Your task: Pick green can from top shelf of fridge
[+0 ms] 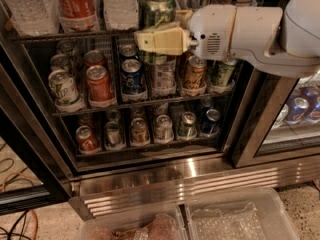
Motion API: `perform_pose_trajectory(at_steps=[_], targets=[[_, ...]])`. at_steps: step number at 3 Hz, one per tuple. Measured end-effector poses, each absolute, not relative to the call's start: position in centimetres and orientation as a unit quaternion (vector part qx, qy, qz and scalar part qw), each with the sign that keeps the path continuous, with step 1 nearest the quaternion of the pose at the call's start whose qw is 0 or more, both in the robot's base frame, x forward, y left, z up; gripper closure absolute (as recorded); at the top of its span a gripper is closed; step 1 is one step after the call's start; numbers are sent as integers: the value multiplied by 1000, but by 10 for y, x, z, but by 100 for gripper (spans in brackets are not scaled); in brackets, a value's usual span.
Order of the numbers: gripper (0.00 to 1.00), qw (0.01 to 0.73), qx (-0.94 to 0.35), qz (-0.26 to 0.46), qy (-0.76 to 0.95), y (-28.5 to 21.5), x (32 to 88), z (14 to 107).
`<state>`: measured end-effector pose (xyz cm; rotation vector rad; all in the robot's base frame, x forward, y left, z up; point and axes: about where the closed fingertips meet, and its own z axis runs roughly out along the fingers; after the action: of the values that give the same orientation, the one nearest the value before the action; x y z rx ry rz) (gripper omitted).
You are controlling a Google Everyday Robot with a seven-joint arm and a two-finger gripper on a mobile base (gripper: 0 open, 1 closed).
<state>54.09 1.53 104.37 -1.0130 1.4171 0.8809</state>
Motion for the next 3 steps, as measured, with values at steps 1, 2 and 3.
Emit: perform_pose_trajectory(at_steps=[1, 2, 3], targets=[[100, 545, -433, 383, 607, 19, 532, 1033], [100, 539, -434, 387, 609, 20, 529, 1028], [100, 535, -434, 391, 611, 22, 525, 1022]])
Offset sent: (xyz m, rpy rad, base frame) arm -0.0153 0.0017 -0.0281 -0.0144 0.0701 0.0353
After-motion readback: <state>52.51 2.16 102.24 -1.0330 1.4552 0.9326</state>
